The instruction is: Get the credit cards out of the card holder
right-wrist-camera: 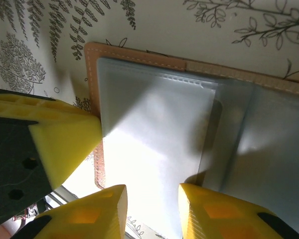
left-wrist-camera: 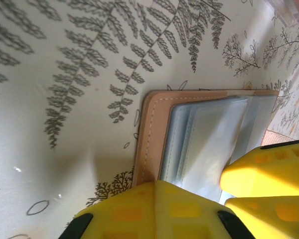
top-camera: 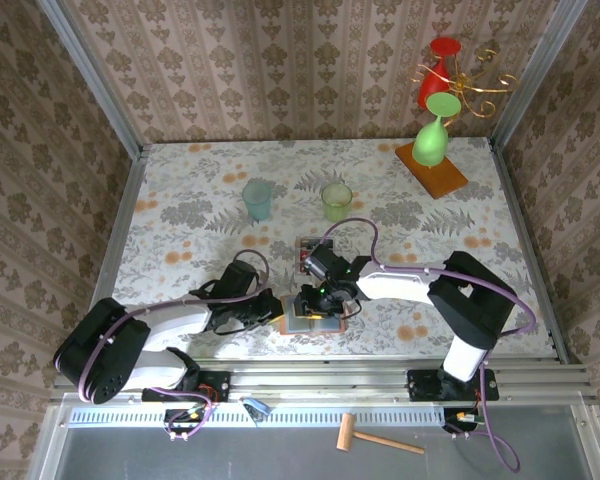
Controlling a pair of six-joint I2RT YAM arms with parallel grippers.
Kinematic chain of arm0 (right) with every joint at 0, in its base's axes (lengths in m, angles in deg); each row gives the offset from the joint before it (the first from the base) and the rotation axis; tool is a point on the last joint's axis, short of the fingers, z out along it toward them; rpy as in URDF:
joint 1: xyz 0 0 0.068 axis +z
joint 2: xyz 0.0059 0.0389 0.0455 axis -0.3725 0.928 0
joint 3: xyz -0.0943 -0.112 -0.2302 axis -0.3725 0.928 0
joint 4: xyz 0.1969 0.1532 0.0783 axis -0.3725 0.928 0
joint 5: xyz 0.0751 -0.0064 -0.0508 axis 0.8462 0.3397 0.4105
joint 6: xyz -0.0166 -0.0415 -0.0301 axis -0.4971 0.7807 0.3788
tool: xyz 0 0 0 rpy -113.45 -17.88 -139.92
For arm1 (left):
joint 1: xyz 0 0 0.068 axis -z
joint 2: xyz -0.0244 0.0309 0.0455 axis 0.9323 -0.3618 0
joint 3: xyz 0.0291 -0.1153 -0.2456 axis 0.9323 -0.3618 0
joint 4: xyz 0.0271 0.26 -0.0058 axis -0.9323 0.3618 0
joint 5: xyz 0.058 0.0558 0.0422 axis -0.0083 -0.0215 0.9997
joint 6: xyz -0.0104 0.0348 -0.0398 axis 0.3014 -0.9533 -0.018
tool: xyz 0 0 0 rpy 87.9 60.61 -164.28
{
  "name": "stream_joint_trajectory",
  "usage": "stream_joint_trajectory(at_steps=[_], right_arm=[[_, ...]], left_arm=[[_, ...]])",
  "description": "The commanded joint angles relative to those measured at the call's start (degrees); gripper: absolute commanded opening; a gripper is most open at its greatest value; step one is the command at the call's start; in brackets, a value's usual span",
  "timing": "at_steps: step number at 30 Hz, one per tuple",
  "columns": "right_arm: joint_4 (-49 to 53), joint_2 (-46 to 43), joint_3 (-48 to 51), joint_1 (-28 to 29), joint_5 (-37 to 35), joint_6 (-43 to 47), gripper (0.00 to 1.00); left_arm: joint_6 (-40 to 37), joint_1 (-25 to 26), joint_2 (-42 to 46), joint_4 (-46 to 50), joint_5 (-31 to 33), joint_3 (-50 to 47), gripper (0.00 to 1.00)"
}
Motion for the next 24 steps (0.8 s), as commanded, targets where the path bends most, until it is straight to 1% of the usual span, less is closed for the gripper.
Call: stream_joint_trajectory(at_steps=[1,7,14,24], right_arm=[[0.0,0.9,-1.5,0.6,0.0,-1.8,0.33],[-0.5,0.1,-0.8,0.6,-0.7,-2.5,0.32],[3.7,-0.3,-1.1,0.6,-3.7,-1.1,0.30],[3.0,-2.2,0.5,0.6,-4.6,-1.4,0.29]], left_arm=[[-1.4,-0.7,0.8,2.6,0.5,-0.9,0.08],[-1.3,-0.8,0.8,2.5,0.4,-1.2,0.08],[-1.3,-1.0,1.0,2.5,0.5,-1.2,0.08],[-1.5,-1.1,1.1,2.8,0.3,-0.9,0.08]])
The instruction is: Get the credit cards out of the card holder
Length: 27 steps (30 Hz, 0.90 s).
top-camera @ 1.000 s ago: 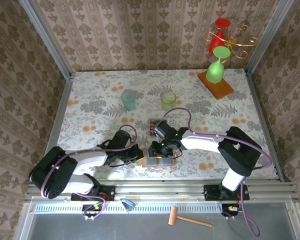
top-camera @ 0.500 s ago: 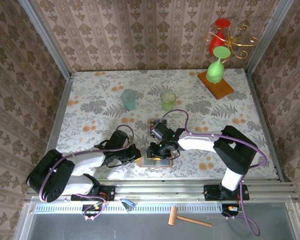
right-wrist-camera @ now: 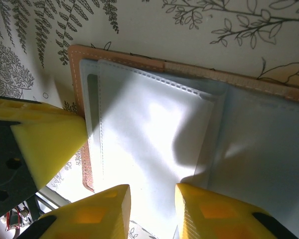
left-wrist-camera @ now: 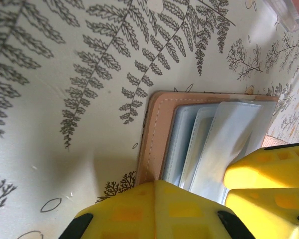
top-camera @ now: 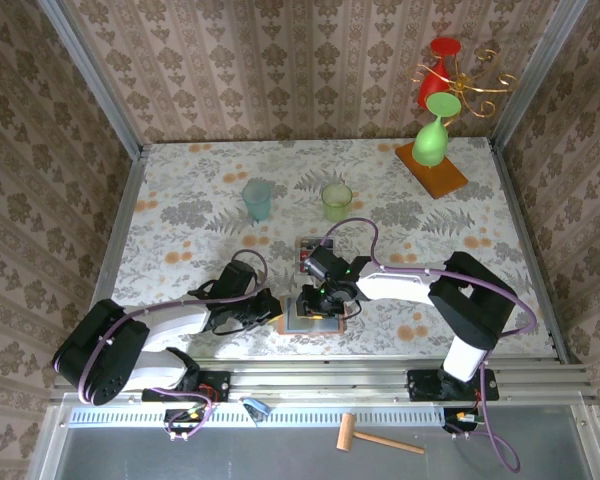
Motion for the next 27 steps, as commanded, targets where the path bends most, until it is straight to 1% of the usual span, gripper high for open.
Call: stream_joint_trajectory(at_steps=[1,17,23,27], right_arm=[[1.1,-1.8,1.1,0.3,-2.1,-0.4,0.29],[-3.1,-2.1,4.3,-0.2,-0.7,-0.8,0.26],[-4.6,-2.2,5.6,-0.6,-0.2,-0.9,0.24],[-5.7,-2.1,6.3,-0.8,0.1,-1.2,0.23]], left_arm=[[-1.5,-0.4,0.7,2.9,0.4,-0.4,0.08],[-1.5,-0.4,3.1,6.6,0.9,3.3,0.08],[1.3,-0.2,4.1,3.2,0.2,3.2,0.13],[3.1,0.2,2.2,-0.4,-1.2,3.1,0.16]])
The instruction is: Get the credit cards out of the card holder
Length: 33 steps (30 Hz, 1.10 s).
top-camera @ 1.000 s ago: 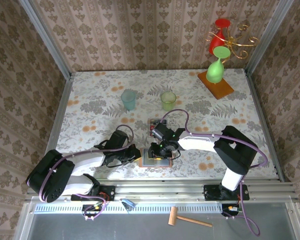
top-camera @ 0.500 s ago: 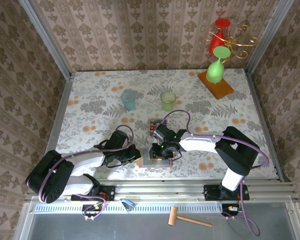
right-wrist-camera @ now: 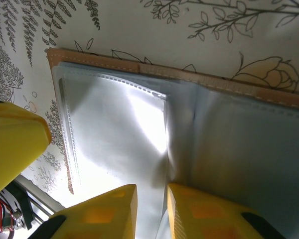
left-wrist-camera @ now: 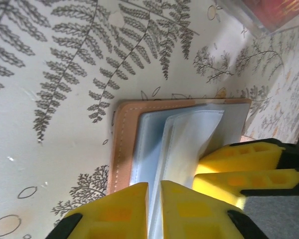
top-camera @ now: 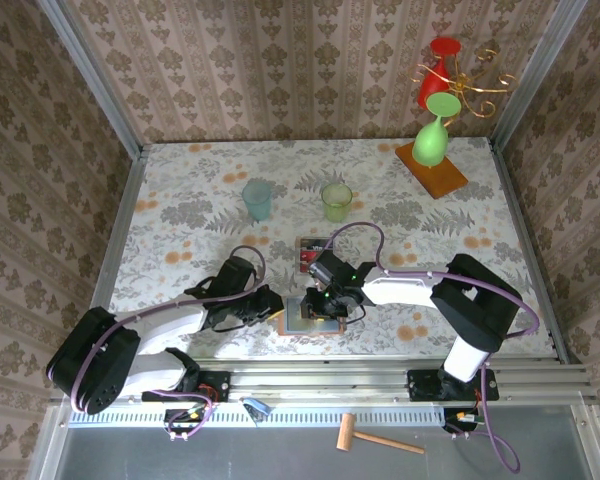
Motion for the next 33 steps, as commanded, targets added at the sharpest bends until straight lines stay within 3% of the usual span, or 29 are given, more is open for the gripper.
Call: stream_joint_trajectory(at_steps=[1,13,33], right_arm=[[-0.3,-0.8,1.6,-0.4,0.2,-1.2,0.22],[-1.6,-1.2,3.0,-1.1,0.6,-1.4,0.17],[-1.5,-0.4,3.7,-1.5,0.4,-1.2,0.04]], left_arm=[[2.4,0.5,-1.5,-4.2,-1.4,1.0,0.17],[4.4,2.1,-6.1,-9.0,-2.1,0.9,0.22],[1.8,2.2,-4.2,-1.1,1.1,2.4,0.30]])
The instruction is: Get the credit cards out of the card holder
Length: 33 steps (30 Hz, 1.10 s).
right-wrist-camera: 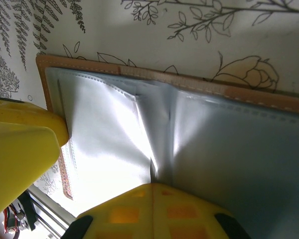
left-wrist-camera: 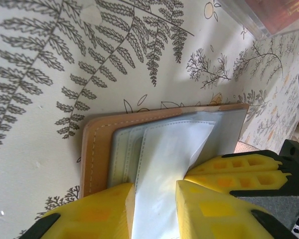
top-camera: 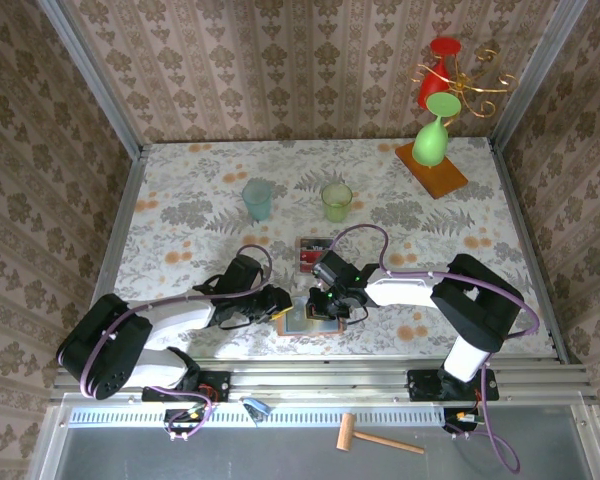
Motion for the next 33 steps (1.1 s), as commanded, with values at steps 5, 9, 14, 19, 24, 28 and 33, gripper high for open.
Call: stream_joint_trajectory(at_steps=[5,9,14,19,24,28,33], right_arm=[[1.1,-0.9,1.3,-0.3,-0.7,-0.2,0.00],[0.9,-0.8,1.0,-0.3,-0.7,-0.1,0.00],[-0.2,-0.1,1.6,-0.4,-0.1,-0.4,0.00],[-1.0,0.2,2.0,-0.4,0.1,-0.7,0.00],[-1.2,0.0,1.8,-0.5,0.3,-0.8,0.00],[0.9,-1.3,1.0,-0.6,-0.4,-0.8,0.07],[4.2,-3.8,-0.4,-0.5,-1.9,-0.1,0.16]], left_arm=[[-1.2,0.3,-0.2,1.8,0.8,0.9,0.30],[-1.1,0.3,-1.0,1.0,0.7,0.5,0.31],[-0.8,0.4,-1.7,-0.2,0.0,0.5,0.31],[-0.8,0.5,-2.6,-1.0,-0.8,1.0,0.31],[-1.0,0.9,-4.0,-1.5,-1.6,1.7,0.30],[-1.0,0.9,-4.2,-1.1,-1.2,1.3,0.30],[-1.1,0.9,-3.6,-0.5,-0.7,1.0,0.30]])
